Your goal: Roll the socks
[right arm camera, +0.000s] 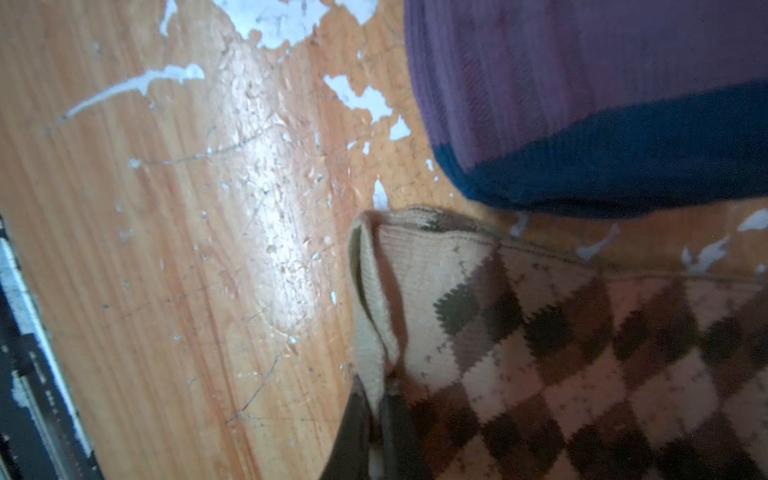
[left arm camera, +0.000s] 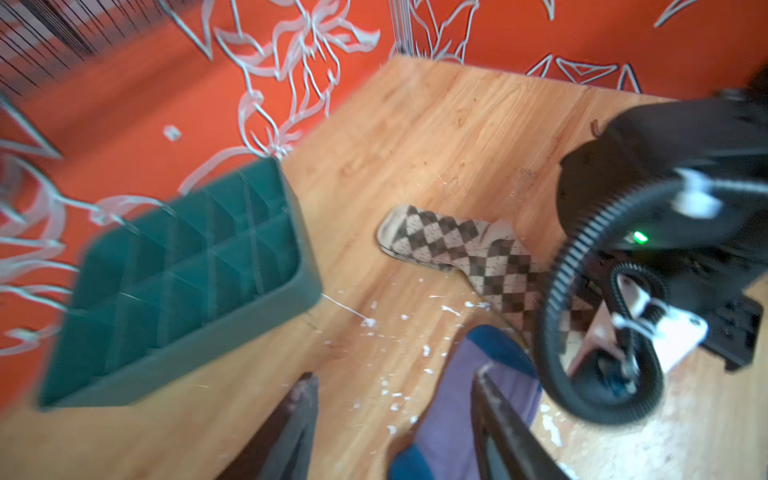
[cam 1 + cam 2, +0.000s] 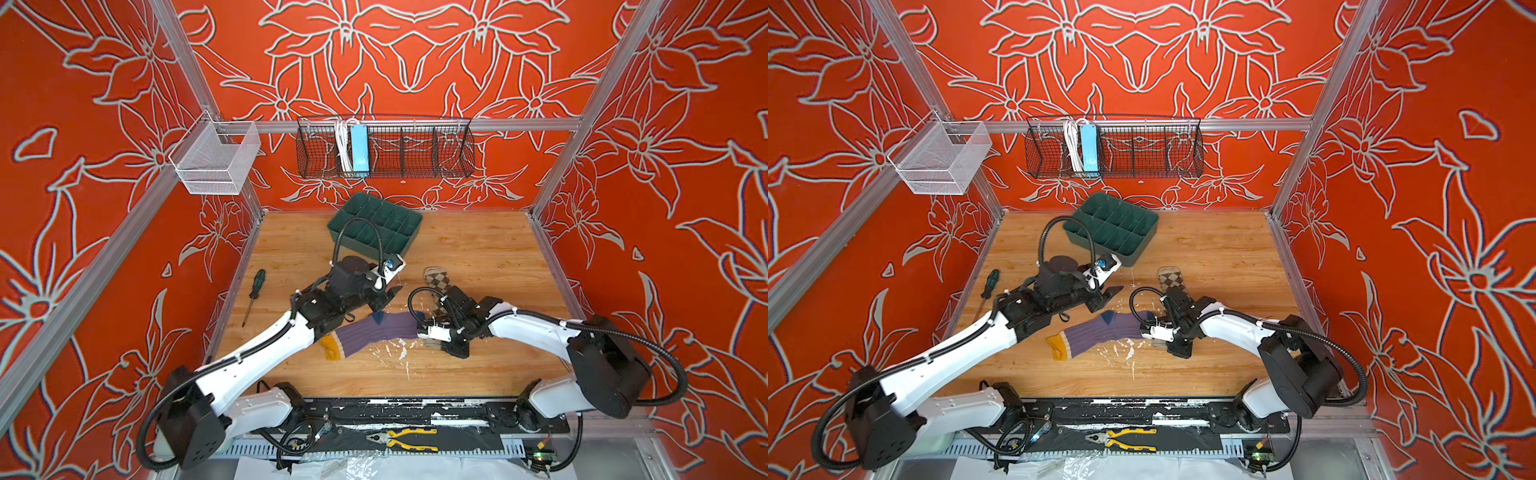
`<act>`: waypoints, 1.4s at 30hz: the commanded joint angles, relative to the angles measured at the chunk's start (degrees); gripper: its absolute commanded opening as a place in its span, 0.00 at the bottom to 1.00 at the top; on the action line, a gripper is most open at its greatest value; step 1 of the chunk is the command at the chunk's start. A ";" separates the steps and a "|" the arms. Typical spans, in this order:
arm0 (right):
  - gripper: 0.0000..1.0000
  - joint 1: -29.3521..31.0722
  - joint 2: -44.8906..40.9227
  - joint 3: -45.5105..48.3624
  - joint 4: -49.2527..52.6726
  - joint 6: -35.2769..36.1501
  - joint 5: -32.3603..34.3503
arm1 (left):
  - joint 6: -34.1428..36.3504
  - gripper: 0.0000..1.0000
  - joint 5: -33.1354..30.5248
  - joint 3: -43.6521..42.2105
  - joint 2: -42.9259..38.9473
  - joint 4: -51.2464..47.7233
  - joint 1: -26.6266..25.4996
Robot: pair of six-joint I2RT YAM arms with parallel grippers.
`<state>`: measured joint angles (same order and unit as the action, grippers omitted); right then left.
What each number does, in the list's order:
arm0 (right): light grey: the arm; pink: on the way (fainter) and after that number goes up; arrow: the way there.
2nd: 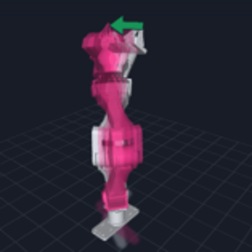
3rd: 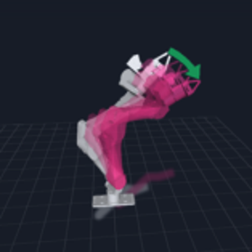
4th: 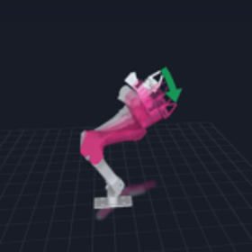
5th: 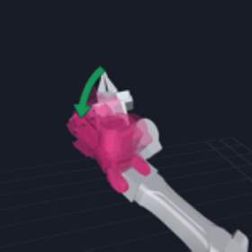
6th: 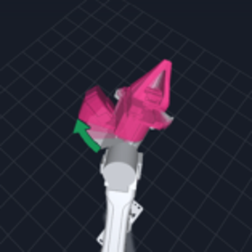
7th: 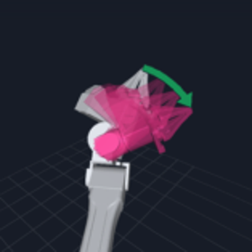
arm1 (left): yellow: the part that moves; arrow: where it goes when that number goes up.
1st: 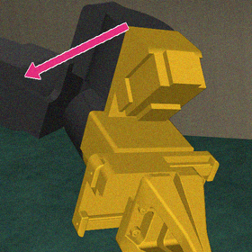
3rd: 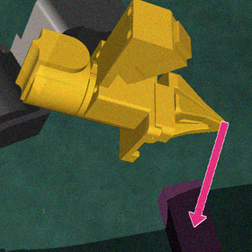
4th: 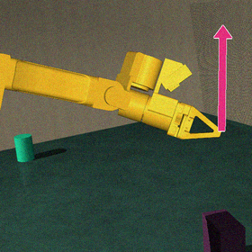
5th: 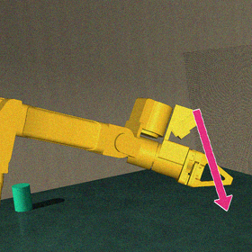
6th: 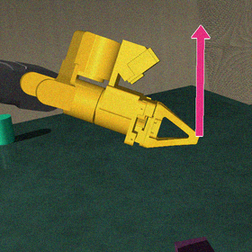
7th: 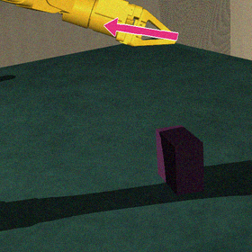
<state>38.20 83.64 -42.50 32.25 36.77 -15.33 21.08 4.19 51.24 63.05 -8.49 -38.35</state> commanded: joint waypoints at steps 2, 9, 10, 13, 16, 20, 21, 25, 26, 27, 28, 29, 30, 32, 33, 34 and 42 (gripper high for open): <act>0.00 -0.57 3.22 -0.30 2.81 0.63 -2.29 | 11.21 0.58 -0.08 -6.16 -6.00 0.18 -4.94; 0.00 -3.91 4.50 -2.03 5.41 0.45 -5.80 | 23.67 0.62 -8.85 -13.49 1.61 8.45 -20.23; 0.00 -4.46 4.60 -2.17 6.13 0.41 -6.64 | 23.99 0.62 -9.67 -13.62 4.55 10.21 -21.59; 0.00 -6.53 5.05 -2.84 7.99 -0.23 -9.71 | 26.56 0.62 -12.54 -12.95 12.16 15.49 -24.91; 0.00 -8.11 6.71 -4.28 10.08 -0.28 -12.12 | 27.79 0.61 -14.64 -11.80 19.14 20.88 -26.87; 0.00 -9.37 9.09 -5.72 11.32 -0.13 -13.54 | 27.79 0.57 -16.23 -9.12 26.94 23.82 -27.57; 0.00 -9.66 9.49 -6.00 11.46 -0.02 -14.21 | 27.54 0.56 -16.40 -8.36 28.47 23.90 -27.66; 0.00 -10.64 9.95 -6.61 11.35 0.45 -15.29 | 26.73 0.55 -15.79 -6.39 32.91 23.93 -27.66; 0.00 -10.74 9.97 -6.71 11.53 0.87 -15.26 | 26.69 0.54 -15.98 -6.02 33.98 23.97 -27.66; 0.00 -10.82 10.12 -6.89 11.94 1.41 -15.41 | 26.41 0.52 -16.43 -5.55 35.67 24.10 -27.66; 0.00 -10.80 10.08 -6.96 12.20 1.54 -15.58 | 26.15 0.50 -16.80 -4.76 37.20 23.72 -27.66; 0.00 -10.80 9.97 -6.89 12.16 1.47 -15.68 | 25.70 0.47 -17.15 -4.08 38.43 23.05 -27.66; 0.00 -10.77 9.88 -6.82 12.14 1.55 -16.01 | 24.77 0.45 -17.60 -3.28 39.55 22.17 -27.66; 0.00 -10.77 9.53 -6.89 12.11 1.55 -16.61 | 22.67 0.40 -17.31 -2.66 40.77 21.22 -27.57; 0.00 -10.84 9.33 -6.89 12.13 1.50 -16.83 | 22.35 0.38 -16.73 -2.89 41.04 21.41 -27.55; 0.00 -10.77 9.22 -6.98 12.29 1.67 -17.05 | 22.06 0.34 -16.03 -3.03 41.33 21.45 -27.48; 0.00 -10.82 8.98 -7.78 13.10 1.46 -18.18 | 18.67 0.02 -12.35 -0.81 44.23 15.97 -26.79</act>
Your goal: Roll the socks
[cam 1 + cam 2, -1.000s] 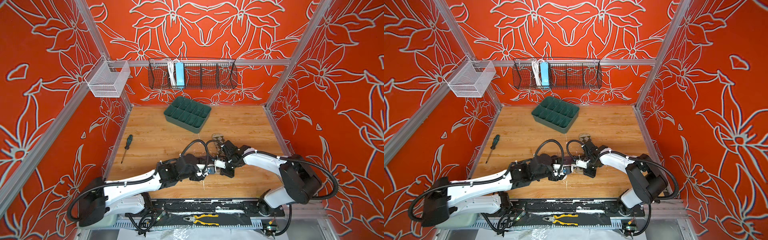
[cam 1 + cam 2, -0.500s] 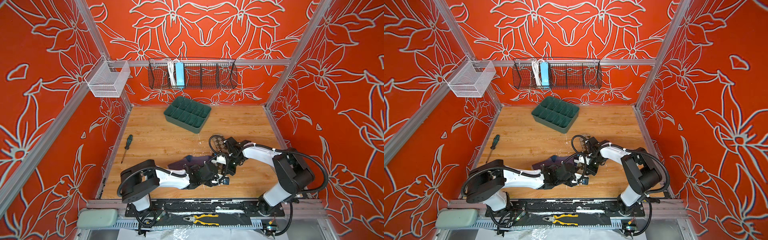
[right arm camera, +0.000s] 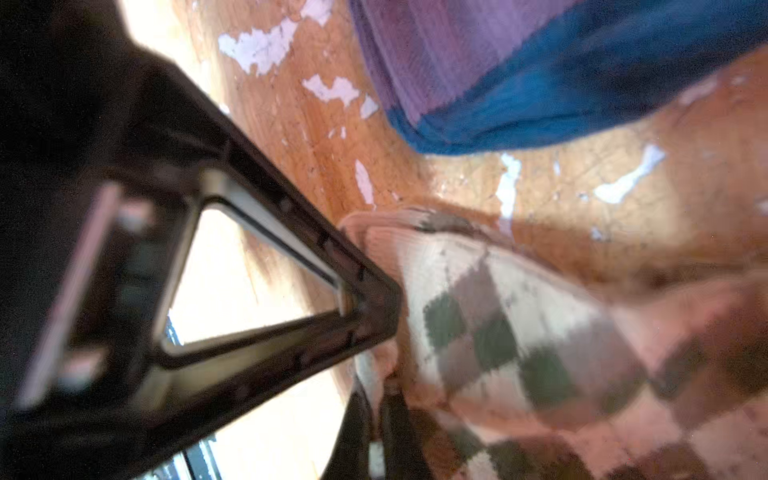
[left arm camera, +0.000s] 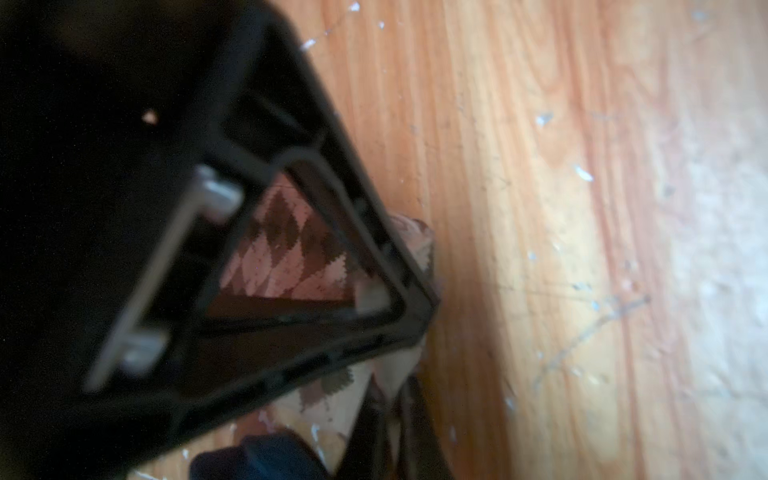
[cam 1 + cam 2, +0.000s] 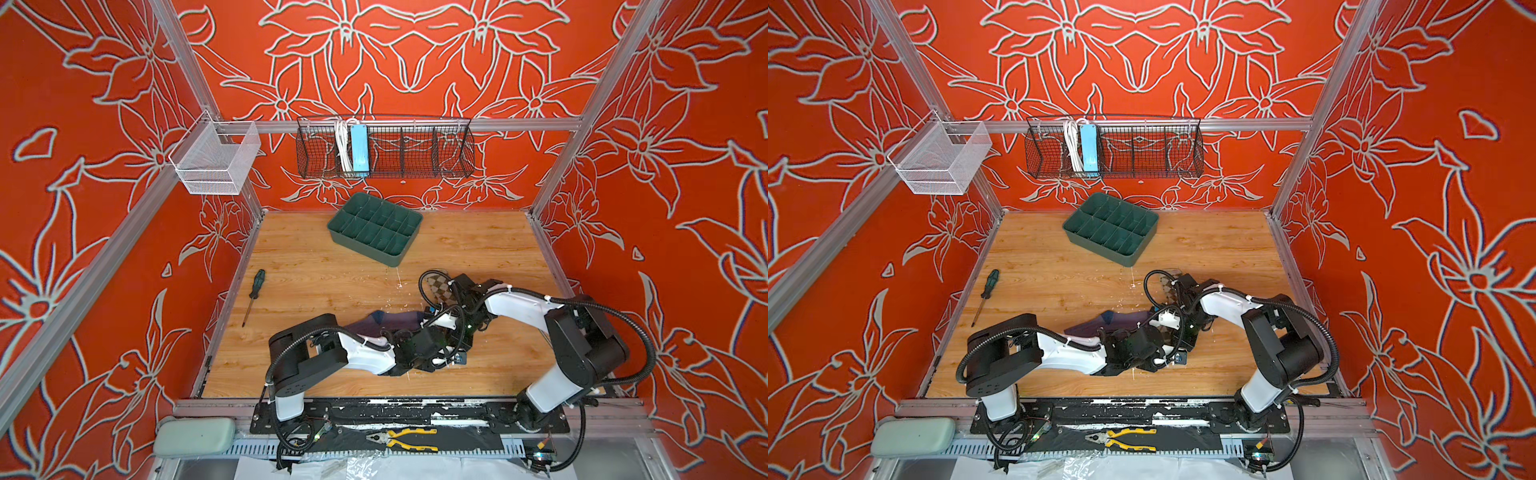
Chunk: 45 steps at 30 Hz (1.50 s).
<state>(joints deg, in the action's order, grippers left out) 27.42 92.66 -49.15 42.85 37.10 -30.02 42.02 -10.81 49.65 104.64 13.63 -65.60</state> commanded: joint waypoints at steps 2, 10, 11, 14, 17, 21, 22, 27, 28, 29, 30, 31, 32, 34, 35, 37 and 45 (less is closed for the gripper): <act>0.00 -0.09 -1.35 -0.82 2.41 0.93 -2.96 | -3.92 0.00 2.77 1.66 2.63 -8.83 1.03; 0.21 -1.06 -14.88 3.80 -1.33 -1.99 3.21 | -8.16 0.00 5.85 5.60 0.15 -22.65 3.76; 0.27 -1.45 -16.87 4.61 -1.71 -1.87 4.01 | -8.24 0.00 6.54 5.68 -0.11 -23.37 3.92; 0.42 -3.77 -23.68 7.31 -4.75 -3.04 8.23 | -8.68 0.00 9.25 7.09 -0.21 -26.21 4.51; 0.50 -8.50 -29.90 8.56 -9.32 -5.89 12.66 | -9.19 0.00 12.92 9.06 0.26 -29.27 5.17; 0.57 -17.52 -35.34 7.66 -18.40 -13.76 18.48 | -10.38 0.00 20.41 14.55 1.98 -37.21 7.03; 0.57 -19.60 -36.06 6.97 -20.53 -16.09 21.07 | -10.24 0.00 23.64 16.31 2.79 -39.84 7.77; 0.59 -25.47 -39.01 2.27 -23.65 -21.37 35.00 | -11.40 0.00 36.15 26.00 8.94 -52.86 11.27; 0.59 -25.44 -40.44 1.38 -22.72 -19.78 35.16 | -11.46 0.00 39.81 28.55 10.77 -56.28 12.32; 0.59 -25.42 -42.00 0.64 -21.41 -17.93 33.21 | -11.95 0.00 42.09 30.86 12.61 -58.94 13.14; 0.59 -25.40 -44.18 0.08 -19.40 -14.86 29.21 | -12.83 0.00 44.87 33.25 14.62 -61.51 14.15; 0.59 -25.40 -46.58 -0.28 -16.46 -10.81 23.00 | -12.98 0.00 47.52 35.87 16.78 -64.55 15.10; 0.59 -25.32 -48.61 -0.65 -12.87 -6.57 16.04 | -13.66 0.00 48.75 37.86 18.49 -66.46 15.75; 0.59 -24.29 -52.57 -1.46 0.28 6.67 -0.82 | -14.74 0.00 51.19 41.39 21.71 -69.49 17.00; 0.59 -22.71 -54.69 -1.16 6.70 12.14 -5.65 | -15.32 0.00 51.95 42.96 23.08 -70.74 17.53; 0.59 -17.76 -56.93 1.16 9.52 11.95 -2.45 | -16.90 0.00 53.32 45.10 24.88 -71.45 18.58; 0.56 12.38 -49.93 10.46 7.76 8.29 23.48 | -20.49 0.00 57.59 53.06 30.61 -74.73 21.78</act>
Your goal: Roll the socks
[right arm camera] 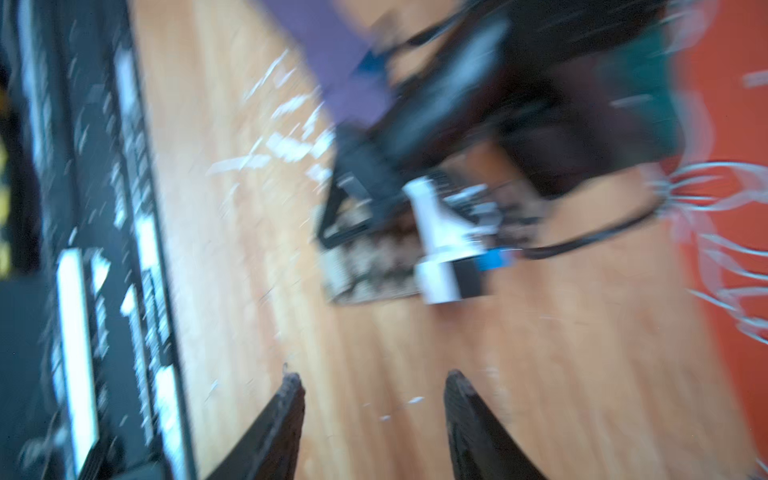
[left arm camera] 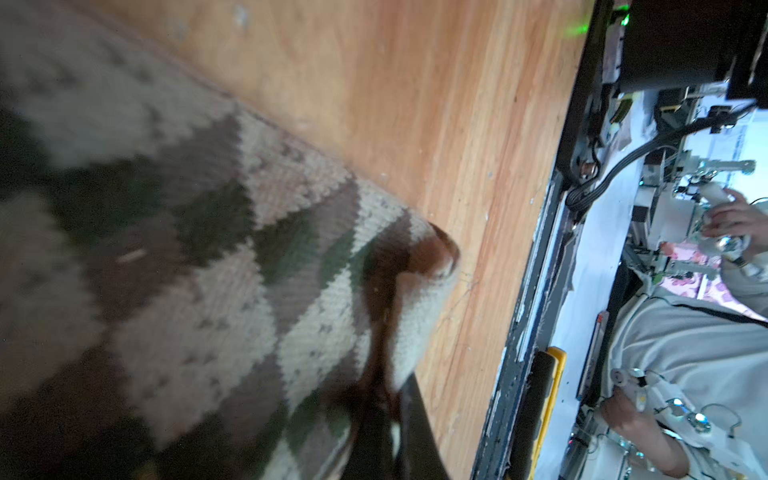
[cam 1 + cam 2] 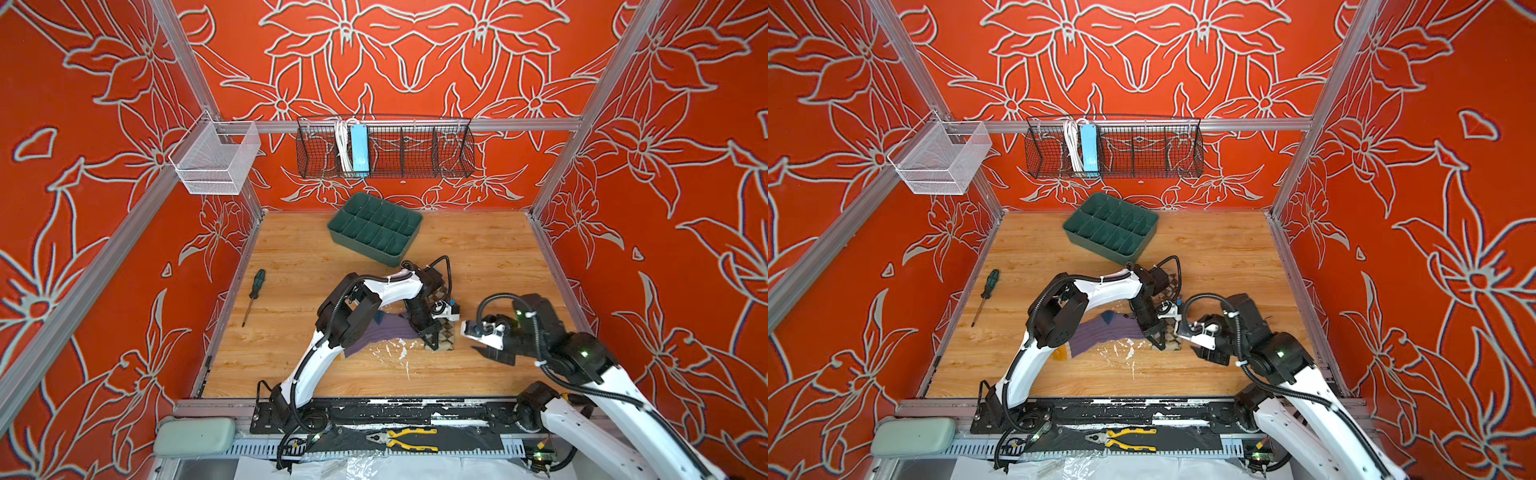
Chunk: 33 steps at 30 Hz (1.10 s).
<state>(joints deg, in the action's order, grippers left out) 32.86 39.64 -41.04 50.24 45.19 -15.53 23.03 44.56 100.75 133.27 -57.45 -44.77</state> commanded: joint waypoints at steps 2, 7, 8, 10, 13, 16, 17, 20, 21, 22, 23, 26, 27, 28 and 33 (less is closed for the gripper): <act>0.56 12.93 6.91 4.39 -5.24 -0.36 13.65 | -1.67 0.01 2.79 2.99 2.64 -3.88 1.09; 0.55 17.67 18.11 6.71 -18.46 -1.60 20.05 | -1.58 0.01 3.17 4.58 3.73 -4.82 1.18; 0.55 17.60 19.96 7.11 -20.79 -1.77 21.18 | -1.50 0.01 3.26 4.71 3.84 -5.13 1.18; 0.55 17.63 22.55 8.09 -24.03 -0.90 22.60 | -1.44 0.02 3.33 4.72 3.85 -5.28 1.18; 0.55 17.44 25.72 9.59 -27.90 0.72 23.05 | -1.32 0.02 3.26 4.55 3.84 -5.60 1.18; 0.52 17.13 28.77 9.96 -29.96 1.52 22.54 | -1.41 0.02 3.33 4.54 3.84 -5.58 1.18; 0.51 16.96 29.79 9.99 -30.49 1.53 22.30 | -1.43 0.02 3.41 4.59 3.84 -5.61 1.18; 0.42 16.52 32.54 9.84 -31.44 1.42 21.81 | -1.41 0.03 3.61 4.65 3.66 -5.59 1.18; 0.39 16.37 33.26 9.67 -31.59 1.32 21.61 | -1.41 0.04 3.54 4.54 3.45 -5.62 1.22; 0.36 16.28 33.85 9.57 -31.56 1.02 21.36 | -1.32 0.05 3.44 4.47 3.26 -5.62 1.18; 0.29 16.19 34.54 9.25 -31.17 0.71 21.11 | -1.23 0.06 3.35 4.33 2.86 -5.57 1.18; 0.09 15.69 36.05 8.43 -28.81 0.00 19.81 | -1.23 0.10 3.08 3.14 0.99 -4.37 1.18; 0.04 15.64 36.47 8.30 -27.98 -0.18 19.54 | -1.21 0.12 3.08 2.65 0.20 -3.90 1.18; 0.00 15.52 36.75 8.19 -27.27 -0.43 19.28 | -1.31 0.13 2.93 2.22 -0.53 -3.50 1.18; 0.00 13.33 36.48 6.60 -22.30 -1.77 13.88 | -4.98 0.24 1.71 -3.87 -8.59 4.66 2.07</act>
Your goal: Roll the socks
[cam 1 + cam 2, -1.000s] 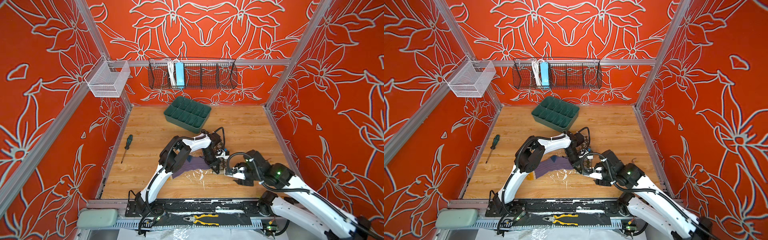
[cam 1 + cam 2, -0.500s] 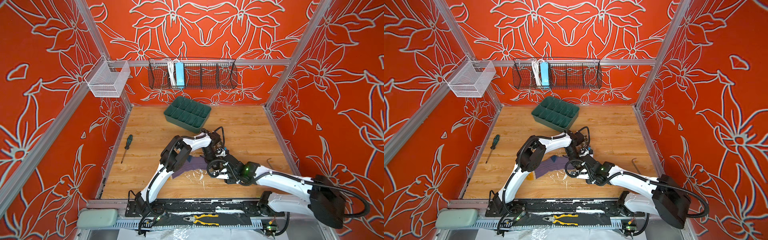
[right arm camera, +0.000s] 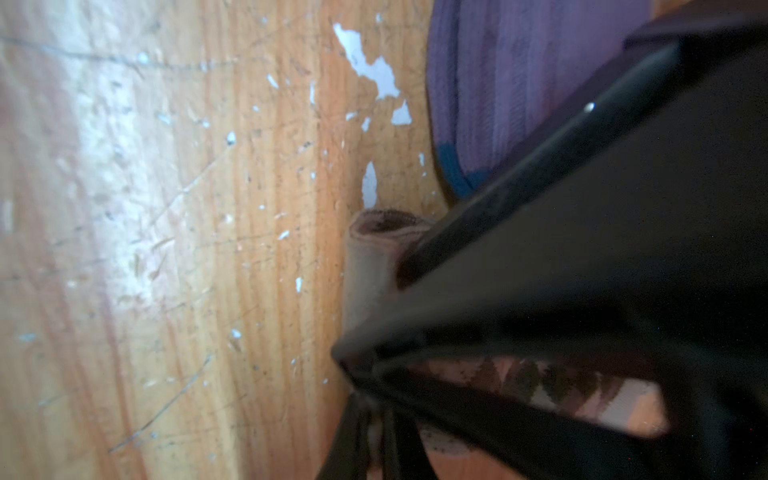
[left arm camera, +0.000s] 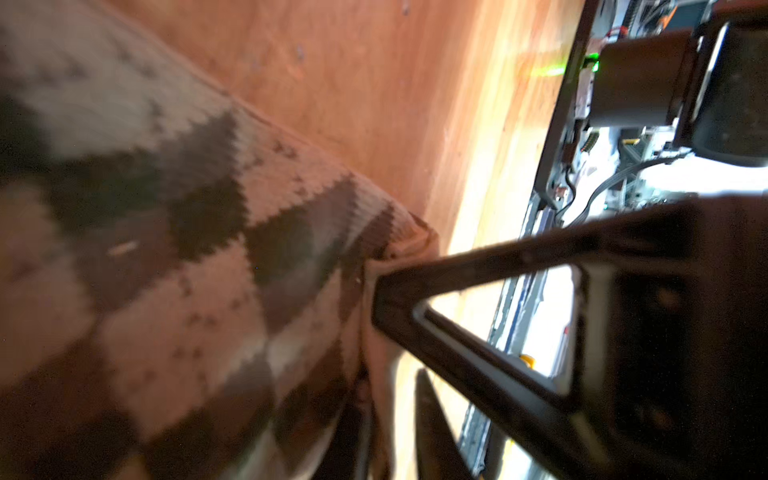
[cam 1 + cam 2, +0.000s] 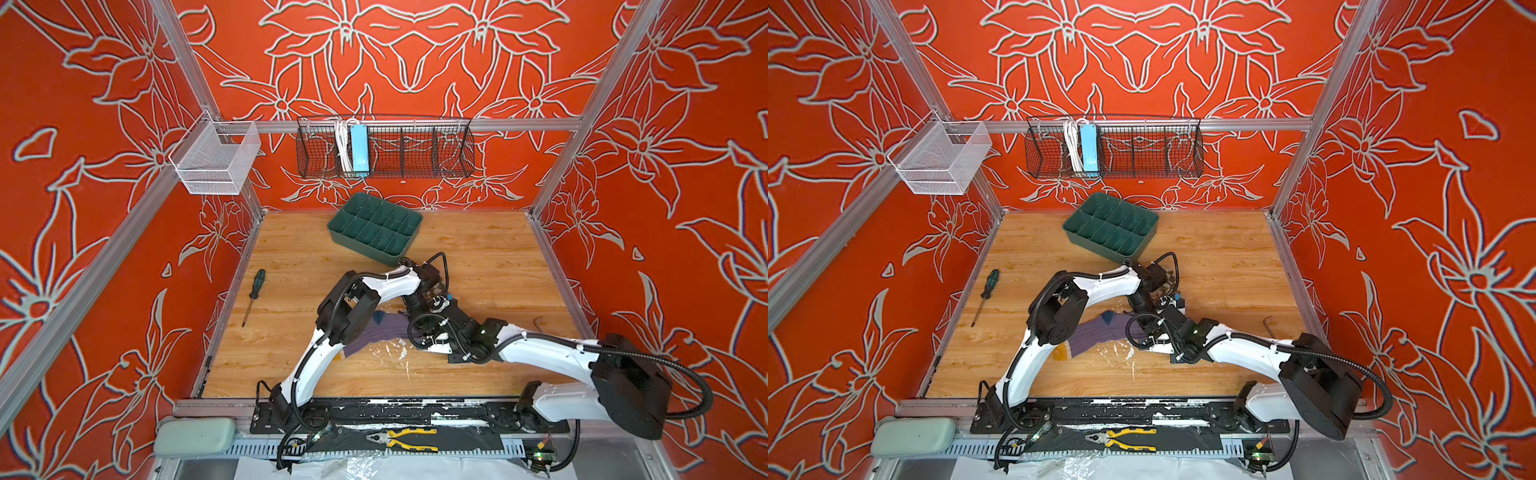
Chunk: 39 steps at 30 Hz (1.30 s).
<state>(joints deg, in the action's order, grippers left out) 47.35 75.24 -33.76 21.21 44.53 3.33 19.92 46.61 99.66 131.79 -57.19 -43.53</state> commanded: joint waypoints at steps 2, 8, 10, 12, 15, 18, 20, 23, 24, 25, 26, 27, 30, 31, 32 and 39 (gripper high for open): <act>0.00 -2.68 0.70 -2.16 9.99 -1.40 -8.71 | -5.48 0.29 -2.40 -7.49 -12.88 10.96 2.10; 0.00 -8.72 3.78 -8.61 22.73 -1.51 -25.08 | -15.67 0.35 -16.52 -25.97 -35.24 33.01 8.56; 0.00 -11.06 6.13 -10.76 25.83 -1.88 -27.97 | -15.21 0.39 -25.84 -31.57 -42.74 37.17 9.09; 0.00 -13.02 8.53 -12.95 28.62 -1.92 -31.20 | -12.40 0.41 -33.07 -35.74 -49.25 38.38 9.07; 0.00 -15.87 11.14 -15.37 30.89 -2.35 -35.51 | -8.67 0.42 -37.64 -40.30 -57.50 38.41 9.01; 0.00 -18.17 13.58 -16.71 31.81 -2.45 -36.28 | -2.63 0.44 -34.88 -45.56 -65.34 40.34 7.87; 0.00 -19.31 15.26 -17.09 32.05 -2.40 -35.06 | 3.68 0.50 -33.17 -48.55 -68.79 42.17 4.66; 0.00 -20.58 17.08 -17.22 31.89 -2.32 -34.09 | 16.09 0.59 -36.34 -51.99 -69.84 44.28 -4.01; 0.00 -20.86 17.68 -17.35 32.02 -2.35 -33.79 | 19.33 0.60 -38.51 -52.34 -68.66 44.73 -6.99; 0.00 -21.07 18.21 -17.54 32.28 -2.33 -33.60 | 21.17 0.61 -40.12 -52.37 -67.13 45.01 -8.99; 0.00 -21.16 18.72 -17.74 32.47 -2.39 -33.19 | 22.57 0.61 -41.31 -52.10 -64.79 45.27 -10.58; 0.00 -21.29 19.19 -17.96 32.49 -2.55 -32.89 | 23.40 0.61 -42.23 -51.65 -62.22 45.45 -11.92; 0.00 -21.64 20.03 -18.51 32.66 -2.79 -32.52 | 25.14 0.61 -46.32 -50.38 -54.41 47.36 -15.79; 0.00 -21.77 20.30 -18.61 32.75 -2.92 -32.60 | 27.06 0.61 -47.33 -50.28 -52.12 48.44 -16.94; 0.00 -21.86 20.38 -18.58 32.54 -3.09 -32.43 | 27.84 0.61 -48.18 -50.03 -49.46 49.77 -18.10; 0.00 -22.39 20.11 -18.71 32.17 -3.22 -33.19 | 21.84 0.61 -48.46 -46.57 -38.32 53.41 -20.72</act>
<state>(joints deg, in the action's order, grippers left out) 25.32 94.83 -51.66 52.29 41.32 -29.02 43.16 -0.84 51.20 92.31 -7.38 -64.07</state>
